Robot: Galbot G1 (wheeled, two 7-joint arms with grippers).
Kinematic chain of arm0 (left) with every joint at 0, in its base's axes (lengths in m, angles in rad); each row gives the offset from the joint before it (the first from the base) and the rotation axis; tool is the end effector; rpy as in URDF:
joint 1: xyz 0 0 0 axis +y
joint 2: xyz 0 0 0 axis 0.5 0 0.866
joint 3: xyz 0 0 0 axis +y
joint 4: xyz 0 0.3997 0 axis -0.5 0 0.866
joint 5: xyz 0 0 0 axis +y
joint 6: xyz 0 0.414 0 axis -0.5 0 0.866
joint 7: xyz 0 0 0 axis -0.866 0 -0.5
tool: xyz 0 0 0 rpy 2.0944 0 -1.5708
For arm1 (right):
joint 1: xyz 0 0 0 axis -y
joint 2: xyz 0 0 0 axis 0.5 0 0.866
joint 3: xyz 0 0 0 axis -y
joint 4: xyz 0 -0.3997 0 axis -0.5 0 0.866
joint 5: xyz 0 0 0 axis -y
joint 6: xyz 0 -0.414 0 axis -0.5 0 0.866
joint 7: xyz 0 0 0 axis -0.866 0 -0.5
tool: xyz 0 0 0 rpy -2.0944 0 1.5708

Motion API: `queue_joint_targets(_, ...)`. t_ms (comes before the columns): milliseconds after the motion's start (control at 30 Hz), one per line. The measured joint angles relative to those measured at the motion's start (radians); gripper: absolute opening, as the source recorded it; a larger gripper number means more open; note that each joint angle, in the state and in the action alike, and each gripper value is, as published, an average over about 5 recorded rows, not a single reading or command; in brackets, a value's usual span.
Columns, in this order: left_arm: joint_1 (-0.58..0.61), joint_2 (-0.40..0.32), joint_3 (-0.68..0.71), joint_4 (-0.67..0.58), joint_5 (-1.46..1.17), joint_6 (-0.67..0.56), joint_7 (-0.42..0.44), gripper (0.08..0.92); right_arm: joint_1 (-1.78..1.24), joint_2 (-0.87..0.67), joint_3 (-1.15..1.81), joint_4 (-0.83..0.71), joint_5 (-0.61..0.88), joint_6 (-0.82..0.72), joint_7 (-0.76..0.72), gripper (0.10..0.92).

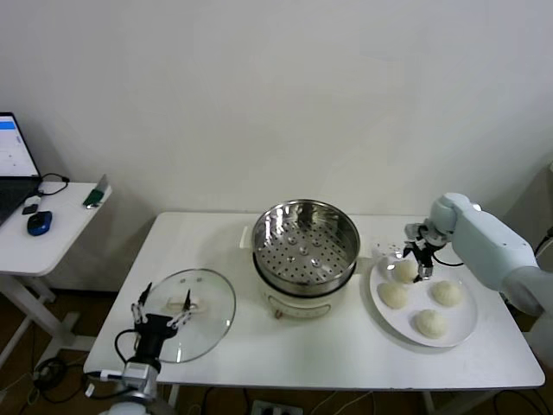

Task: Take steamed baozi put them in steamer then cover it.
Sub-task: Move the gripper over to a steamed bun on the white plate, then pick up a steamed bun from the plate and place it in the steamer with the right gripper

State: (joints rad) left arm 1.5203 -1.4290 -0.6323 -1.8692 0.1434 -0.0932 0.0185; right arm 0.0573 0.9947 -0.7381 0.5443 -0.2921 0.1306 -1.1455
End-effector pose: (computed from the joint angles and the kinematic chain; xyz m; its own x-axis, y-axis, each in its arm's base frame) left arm 0.2275 0.0818 -0.4188 -0.9968 -0.0148 0.0787 0.0103 0.9506 0.3101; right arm 0.6934 -0.2394 -0.2760 -0.1140 -0.0015 0.9935 -0.9899 -0.0850 -0.1137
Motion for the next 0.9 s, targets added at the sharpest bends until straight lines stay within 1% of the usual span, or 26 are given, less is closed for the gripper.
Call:
queue_joint_targets(233, 0.002, 0.000, -0.003, 0.000, 0.000, -0.001, -0.001, 0.823, -0.005, 0.013, 0.002, -0.010, -0.013, 0.001, 0.000, 0.731)
queue_joint_targets(533, 0.003, 0.000, 0.001, -0.003, 0.001, -0.002, -0.002, 0.823, -0.005, 0.016, 0.014, -0.011, -0.025, 0.012, -0.004, 0.677)
queue_joint_targets(900, 0.013, -0.002, 0.002, -0.010, 0.002, -0.003, -0.003, 0.823, 0.024, 0.001, 0.007, 0.012, -0.013, 0.034, -0.016, 0.656)
